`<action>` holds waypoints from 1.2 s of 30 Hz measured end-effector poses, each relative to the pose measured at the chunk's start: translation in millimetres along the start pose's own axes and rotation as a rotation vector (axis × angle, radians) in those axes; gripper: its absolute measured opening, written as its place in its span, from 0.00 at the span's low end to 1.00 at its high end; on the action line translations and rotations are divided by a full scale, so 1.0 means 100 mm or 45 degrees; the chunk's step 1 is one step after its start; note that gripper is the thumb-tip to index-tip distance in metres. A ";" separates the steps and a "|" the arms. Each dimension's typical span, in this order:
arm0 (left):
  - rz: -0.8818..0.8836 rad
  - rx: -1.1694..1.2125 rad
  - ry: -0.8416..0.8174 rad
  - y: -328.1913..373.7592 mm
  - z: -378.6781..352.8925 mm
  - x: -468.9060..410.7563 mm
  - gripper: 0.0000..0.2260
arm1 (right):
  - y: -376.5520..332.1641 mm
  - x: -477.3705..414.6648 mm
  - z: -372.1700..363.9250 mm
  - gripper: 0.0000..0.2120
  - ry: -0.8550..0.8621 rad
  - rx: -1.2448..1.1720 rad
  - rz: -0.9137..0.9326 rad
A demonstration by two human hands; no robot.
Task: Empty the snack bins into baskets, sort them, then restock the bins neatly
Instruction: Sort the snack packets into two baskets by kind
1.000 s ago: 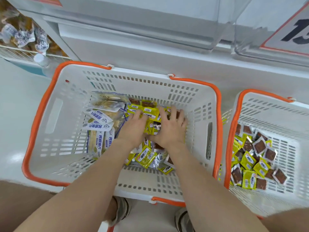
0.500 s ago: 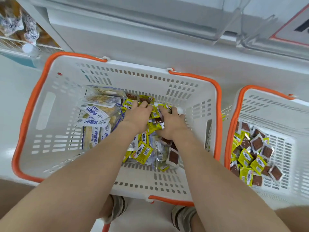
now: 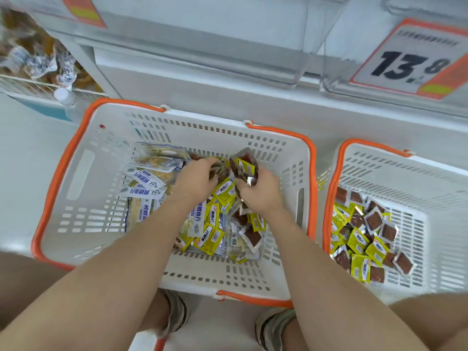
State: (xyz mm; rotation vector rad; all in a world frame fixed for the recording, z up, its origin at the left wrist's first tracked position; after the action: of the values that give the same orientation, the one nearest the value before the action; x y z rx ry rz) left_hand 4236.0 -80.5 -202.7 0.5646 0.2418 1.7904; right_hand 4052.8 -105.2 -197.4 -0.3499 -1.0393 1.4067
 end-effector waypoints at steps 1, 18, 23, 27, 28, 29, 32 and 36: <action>0.096 0.181 0.066 0.03 0.08 0.05 0.16 | -0.06 0.05 0.03 0.15 0.024 -0.067 0.018; 0.313 1.278 0.131 1.54 0.75 1.07 0.20 | -0.20 1.33 1.72 0.22 0.967 -0.542 -0.196; -0.011 1.043 -0.228 2.26 0.49 1.25 0.31 | 0.14 1.60 2.04 0.16 1.000 -0.523 -0.444; -0.289 0.967 -0.877 2.42 0.27 1.43 0.43 | 0.23 1.50 2.10 0.39 0.851 -0.504 -0.524; -0.320 0.899 -0.837 2.37 0.27 1.43 0.38 | 0.20 1.48 2.12 0.39 0.875 -0.416 -0.480; -0.327 0.872 -0.727 2.27 0.27 1.38 0.29 | 0.15 1.46 2.12 0.36 0.889 -0.359 -0.394; -0.138 0.895 -0.348 1.78 0.28 1.19 0.09 | 0.00 1.40 1.95 0.14 0.812 -0.369 -0.107; 0.093 0.515 -0.096 0.95 0.11 1.04 0.07 | -0.26 1.32 1.39 0.12 0.419 -0.290 0.106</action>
State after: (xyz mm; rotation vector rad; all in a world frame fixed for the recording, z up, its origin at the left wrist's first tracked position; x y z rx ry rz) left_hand 4140.3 -11.1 -125.0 0.9354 0.5435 1.7952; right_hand 3942.5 -41.5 -52.1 -0.7727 -0.9203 1.2531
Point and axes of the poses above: each hand's wrist, its own x-axis away from the middle knuckle, its own z-axis out of the back of the hand, y = z × x, the point moved 4 cm from there along -x, towards the middle knuckle, and after that the axes turned 4 degrees about -x, right-handed, at the moved point
